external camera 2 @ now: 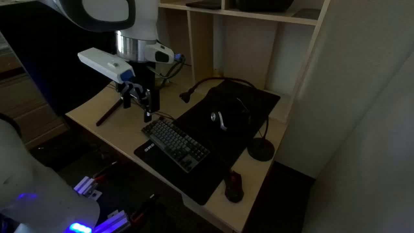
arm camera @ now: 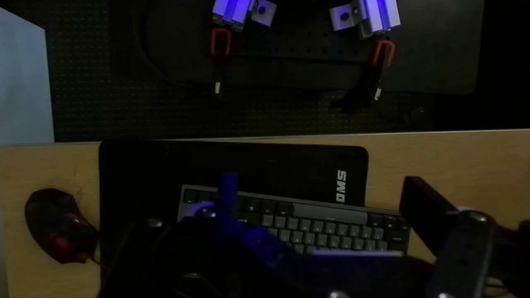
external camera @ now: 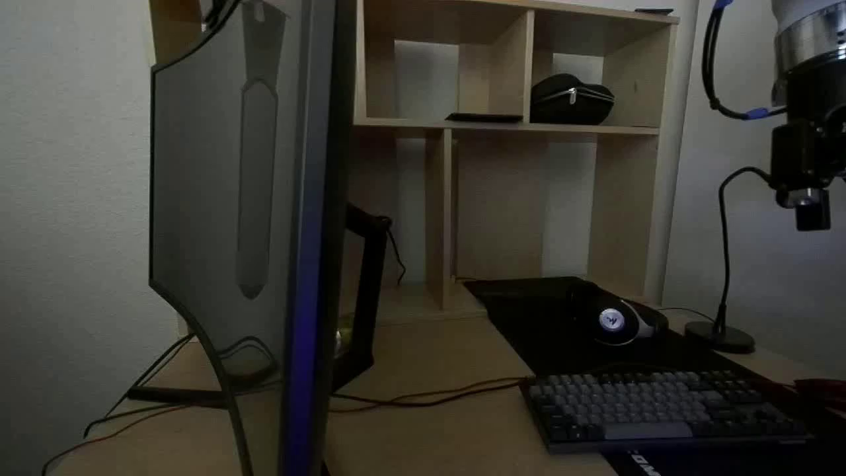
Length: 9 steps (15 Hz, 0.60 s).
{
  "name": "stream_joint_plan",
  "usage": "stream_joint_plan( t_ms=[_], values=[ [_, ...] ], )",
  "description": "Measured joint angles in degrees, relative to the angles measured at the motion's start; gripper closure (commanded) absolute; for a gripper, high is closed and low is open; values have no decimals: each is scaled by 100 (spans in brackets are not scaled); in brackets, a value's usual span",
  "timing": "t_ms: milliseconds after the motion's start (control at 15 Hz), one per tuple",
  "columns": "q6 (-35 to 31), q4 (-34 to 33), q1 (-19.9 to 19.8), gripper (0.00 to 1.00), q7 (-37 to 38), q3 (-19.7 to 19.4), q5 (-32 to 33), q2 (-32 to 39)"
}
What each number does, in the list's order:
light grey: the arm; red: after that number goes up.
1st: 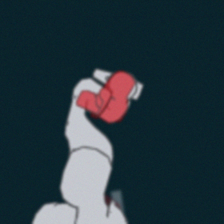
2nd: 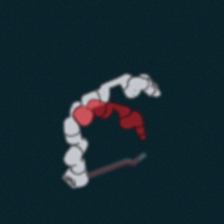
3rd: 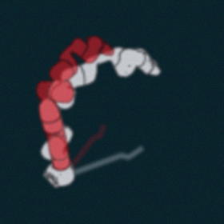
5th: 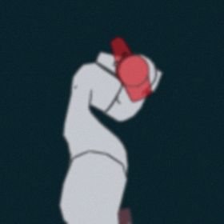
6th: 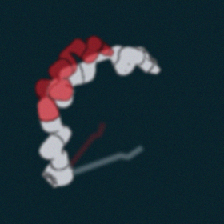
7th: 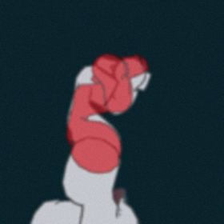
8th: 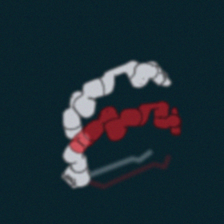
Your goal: Hang the headphones on the monitor, turn on the desk lamp, then press the spacebar on the keyboard
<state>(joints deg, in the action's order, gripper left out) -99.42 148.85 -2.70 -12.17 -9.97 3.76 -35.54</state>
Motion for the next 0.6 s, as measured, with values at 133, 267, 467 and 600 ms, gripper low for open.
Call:
stream_joint_plan(
  t_ms=[133,267,467,600],
  values=[
    [0,0,0,0,1,0,0,0],
    [-4,-8,1,0,1,20,-1,11],
    [-218,-212,231,0,-114,262,-7,71],
    [-472,-637,500,0,-109,542,-17,141]
  ],
)
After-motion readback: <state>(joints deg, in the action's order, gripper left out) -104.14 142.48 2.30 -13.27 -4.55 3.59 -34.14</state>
